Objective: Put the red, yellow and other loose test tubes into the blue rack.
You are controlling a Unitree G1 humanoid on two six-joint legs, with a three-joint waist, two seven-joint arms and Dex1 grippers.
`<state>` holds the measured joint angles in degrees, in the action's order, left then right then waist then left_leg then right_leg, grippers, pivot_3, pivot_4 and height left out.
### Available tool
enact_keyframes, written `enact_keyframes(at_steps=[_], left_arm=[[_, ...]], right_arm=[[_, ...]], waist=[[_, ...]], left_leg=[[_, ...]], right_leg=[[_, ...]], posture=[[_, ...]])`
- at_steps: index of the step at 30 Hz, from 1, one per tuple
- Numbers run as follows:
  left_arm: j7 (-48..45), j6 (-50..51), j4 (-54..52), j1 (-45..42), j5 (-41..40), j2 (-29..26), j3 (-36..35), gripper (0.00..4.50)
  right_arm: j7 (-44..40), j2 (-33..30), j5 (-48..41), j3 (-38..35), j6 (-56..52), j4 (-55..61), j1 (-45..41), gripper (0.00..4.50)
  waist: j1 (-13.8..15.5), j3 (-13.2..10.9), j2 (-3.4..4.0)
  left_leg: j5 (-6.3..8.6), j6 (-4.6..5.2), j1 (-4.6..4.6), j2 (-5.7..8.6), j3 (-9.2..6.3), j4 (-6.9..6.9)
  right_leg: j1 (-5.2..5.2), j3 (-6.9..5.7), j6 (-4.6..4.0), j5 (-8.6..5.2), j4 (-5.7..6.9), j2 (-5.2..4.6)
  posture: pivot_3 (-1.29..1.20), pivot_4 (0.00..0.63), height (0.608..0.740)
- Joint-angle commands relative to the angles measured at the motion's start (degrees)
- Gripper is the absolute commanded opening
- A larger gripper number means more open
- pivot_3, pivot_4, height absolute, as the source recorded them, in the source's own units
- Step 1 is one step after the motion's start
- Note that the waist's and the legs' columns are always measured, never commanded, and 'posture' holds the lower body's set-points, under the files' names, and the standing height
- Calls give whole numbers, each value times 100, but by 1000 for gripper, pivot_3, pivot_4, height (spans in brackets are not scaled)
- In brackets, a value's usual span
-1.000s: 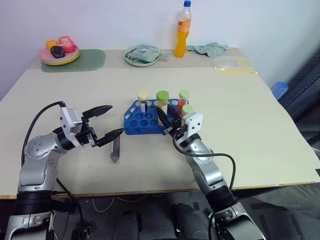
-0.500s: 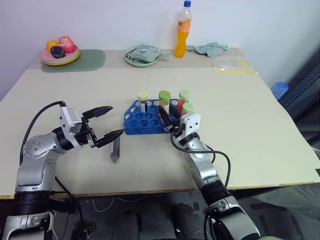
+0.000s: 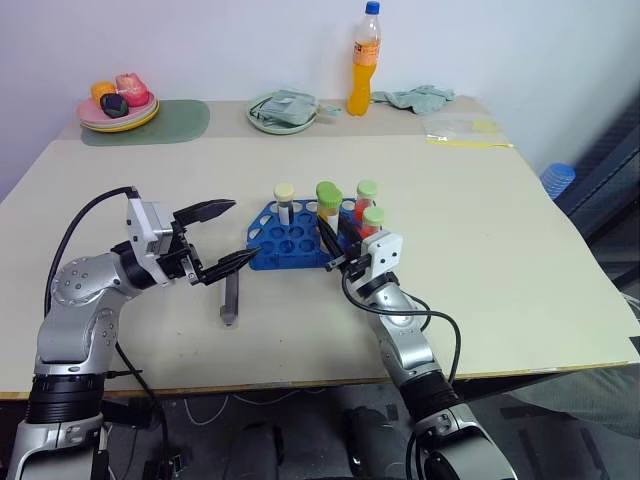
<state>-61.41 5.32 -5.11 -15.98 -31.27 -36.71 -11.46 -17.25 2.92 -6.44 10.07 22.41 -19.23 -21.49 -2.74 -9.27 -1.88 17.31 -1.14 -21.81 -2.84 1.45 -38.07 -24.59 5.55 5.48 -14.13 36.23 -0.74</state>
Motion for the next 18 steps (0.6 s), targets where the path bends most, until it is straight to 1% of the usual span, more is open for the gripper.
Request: enact_keyframes(at_steps=[1, 13, 18], left_arm=[[54, 88, -241, -55, -91, -50, -49, 4500], [-95, 753, -480, 416, -552, -313, -309, 4500], [-141, 712, -418, 495, -558, -302, -337, 4500]], right_arm=[[-1, 108, 70, 31, 66, 209, -54, 744], [7, 46, 194, -108, 212, -87, -211, 744], [17, -21, 209, -248, 270, -315, -395, 744]], waist=[[0, 0, 0], [-42, -1, 1], [-67, -1, 2]], left_leg=[[0, 0, 2, 0, 0, 1], [0, 0, 13, 0, 2, 6], [0, 0, 19, 0, 2, 6]], right_leg=[[1, 0, -2, -1, 0, 0], [8, 1, -11, -6, 0, 0], [15, 1, -12, -7, 0, -2]], posture=[[0, 150, 740], [0, 150, 740], [0, 150, 740]])
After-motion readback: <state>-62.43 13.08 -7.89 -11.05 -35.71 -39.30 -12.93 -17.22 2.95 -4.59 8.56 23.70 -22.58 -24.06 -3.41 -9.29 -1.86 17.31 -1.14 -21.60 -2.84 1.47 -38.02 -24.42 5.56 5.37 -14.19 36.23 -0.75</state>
